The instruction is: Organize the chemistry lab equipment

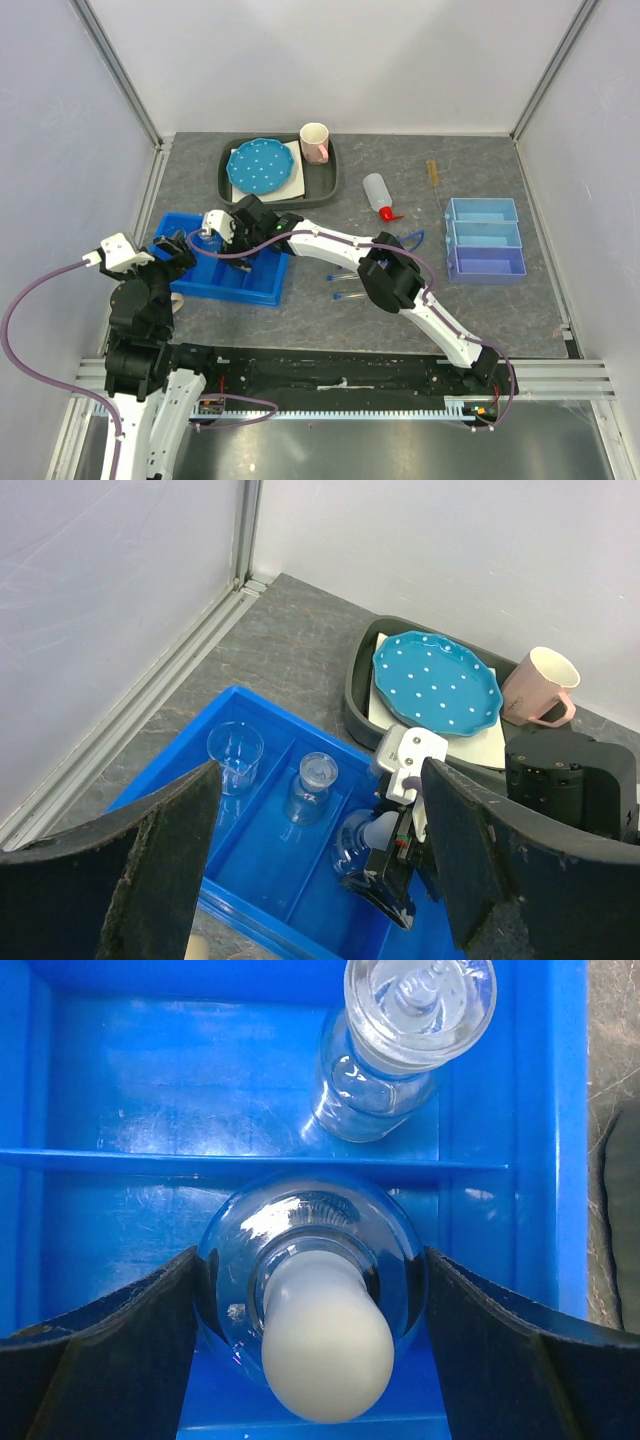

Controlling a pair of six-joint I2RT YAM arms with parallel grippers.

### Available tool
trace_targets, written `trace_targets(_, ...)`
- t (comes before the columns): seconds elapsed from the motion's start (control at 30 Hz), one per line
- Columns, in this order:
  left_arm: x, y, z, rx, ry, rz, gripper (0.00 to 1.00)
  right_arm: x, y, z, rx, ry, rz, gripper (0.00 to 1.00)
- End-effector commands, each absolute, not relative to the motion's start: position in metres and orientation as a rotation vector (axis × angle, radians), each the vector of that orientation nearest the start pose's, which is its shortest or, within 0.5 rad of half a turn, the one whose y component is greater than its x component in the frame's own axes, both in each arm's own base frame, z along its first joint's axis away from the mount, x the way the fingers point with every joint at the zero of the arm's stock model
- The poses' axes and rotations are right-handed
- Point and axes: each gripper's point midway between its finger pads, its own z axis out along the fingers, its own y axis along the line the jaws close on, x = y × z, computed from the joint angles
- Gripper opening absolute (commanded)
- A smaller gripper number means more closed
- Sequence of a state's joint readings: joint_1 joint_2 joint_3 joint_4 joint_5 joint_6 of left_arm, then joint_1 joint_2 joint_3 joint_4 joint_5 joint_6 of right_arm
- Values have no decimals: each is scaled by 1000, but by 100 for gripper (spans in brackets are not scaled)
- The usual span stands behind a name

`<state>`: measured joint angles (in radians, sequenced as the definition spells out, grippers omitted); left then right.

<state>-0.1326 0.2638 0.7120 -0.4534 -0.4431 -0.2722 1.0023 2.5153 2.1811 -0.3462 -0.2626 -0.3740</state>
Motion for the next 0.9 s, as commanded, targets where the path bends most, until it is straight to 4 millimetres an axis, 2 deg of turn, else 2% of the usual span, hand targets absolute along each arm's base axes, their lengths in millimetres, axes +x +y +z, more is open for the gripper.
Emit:
trace_targets(0.0, 209, 37, 309, -453, 1474, 11, 87, 340, 575, 81, -1537, 1602, 578, 83)
trace_targets(0.13, 209, 35, 310, -443, 1474, 4, 87, 337, 576, 94, -1533, 1591, 599, 91)
trace_targets(0.23, 210, 34, 310, -437, 1474, 0, 87, 336, 576, 113, -1521, 1568, 607, 98)
trace_targets(0.57, 208, 31, 312, -420, 1468, -16, 87, 327, 574, 170, -1503, 1494, 644, 98)
trace_targets(0.63, 208, 29, 313, -406, 1466, -24, 87, 322, 573, 179, -1514, 1478, 667, 98)
trace_targets(0.87, 206, 23, 317, -367, 1449, -52, 87, 300, 561, 230, -1557, 1397, 723, 98)
